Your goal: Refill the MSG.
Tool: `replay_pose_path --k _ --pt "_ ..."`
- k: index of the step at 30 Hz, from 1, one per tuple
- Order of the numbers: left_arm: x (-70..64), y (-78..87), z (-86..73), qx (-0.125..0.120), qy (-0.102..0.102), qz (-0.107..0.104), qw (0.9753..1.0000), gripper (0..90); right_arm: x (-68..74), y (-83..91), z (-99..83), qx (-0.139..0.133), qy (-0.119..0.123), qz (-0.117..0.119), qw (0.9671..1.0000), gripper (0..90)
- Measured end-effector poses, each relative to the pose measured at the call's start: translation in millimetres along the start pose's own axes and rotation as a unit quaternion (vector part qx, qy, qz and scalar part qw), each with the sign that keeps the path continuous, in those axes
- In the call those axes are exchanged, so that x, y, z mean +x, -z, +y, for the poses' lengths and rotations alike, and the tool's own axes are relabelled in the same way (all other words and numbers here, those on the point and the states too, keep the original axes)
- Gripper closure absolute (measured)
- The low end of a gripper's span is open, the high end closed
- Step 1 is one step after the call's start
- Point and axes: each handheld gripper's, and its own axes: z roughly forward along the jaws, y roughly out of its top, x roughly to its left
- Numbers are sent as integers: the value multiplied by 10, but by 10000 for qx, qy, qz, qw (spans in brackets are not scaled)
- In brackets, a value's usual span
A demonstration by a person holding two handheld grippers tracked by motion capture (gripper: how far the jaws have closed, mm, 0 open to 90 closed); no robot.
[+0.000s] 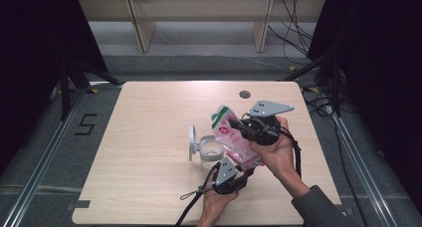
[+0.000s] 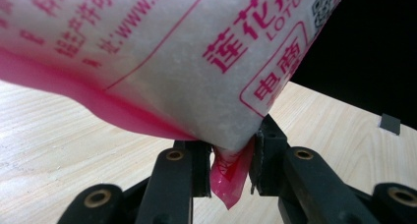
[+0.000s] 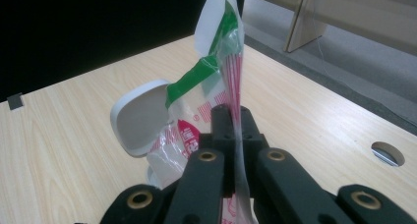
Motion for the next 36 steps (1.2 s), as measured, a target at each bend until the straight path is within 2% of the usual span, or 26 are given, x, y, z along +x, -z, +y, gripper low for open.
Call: replay_pose_path --k 1,2,4,6,8,10,12,14,16,18,20,22,25,26,28,30,31,33,36 --pt "-5 4 4 10 -42 40 10000 732 -5 -2 10 19 53 -8 10000 900" --pt "-2 9 9 31 -99 48 9999 732 17 -13 14 -18 -30 -60 10000 900" --pt "-8 8 16 30 -114 35 9999 733 19 -18 26 56 59 15 10000 900" --pt "-10 -2 15 8 -109 19 9999 733 24 -23 28 67 85 10 9999 900" --pt "-12 -1 19 35 -163 2 9999 733 47 -42 29 60 -5 -44 10000 900" --pt "-3 -7 25 39 -175 16 9998 734 36 -59 36 97 79 8 9999 900" --pt "2 -19 34 38 -119 -12 9999 734 38 -71 38 81 17 -98 9999 900" --pt "5 -38 44 36 -108 -70 9999 734 39 -91 36 66 -30 -100 9999 900" --pt "8 -56 37 17 -65 -103 9999 734 24 -109 42 141 77 -107 9998 900" --pt "7 -62 33 55 -77 -83 9999 734 25 -140 34 180 25 -98 9998 900" --pt "19 -76 29 61 -50 -120 9999 734 8 -157 34 205 94 -103 9997 900" --pt "19 -81 26 82 -34 -52 9999 734 46 -185 17 180 -36 -99 9998 900" --pt "16 -78 32 53 -21 -70 10000 735 66 -215 28 229 12 -110 9997 900" --pt "21 -77 34 57 -42 -58 10000 735 47 -231 35 188 175 -106 9996 900" --pt "27 -76 30 68 -33 -46 10000 736 73 -246 43 296 12 -70 9995 900" --pt "38 -82 28 39 -24 -61 10000 736 61 -269 48 319 87 -52 9994 900" --pt "49 -85 31 23 -35 -99 9999 736 70 -271 51 325 1 -84 9994 900" --pt "56 -75 32 75 -2 -73 9999 736 56 -289 55 270 103 -73 9996 900" --pt "52 -97 12 61 14 -133 9999 737 69 -319 46 426 135 -70 9990 900"
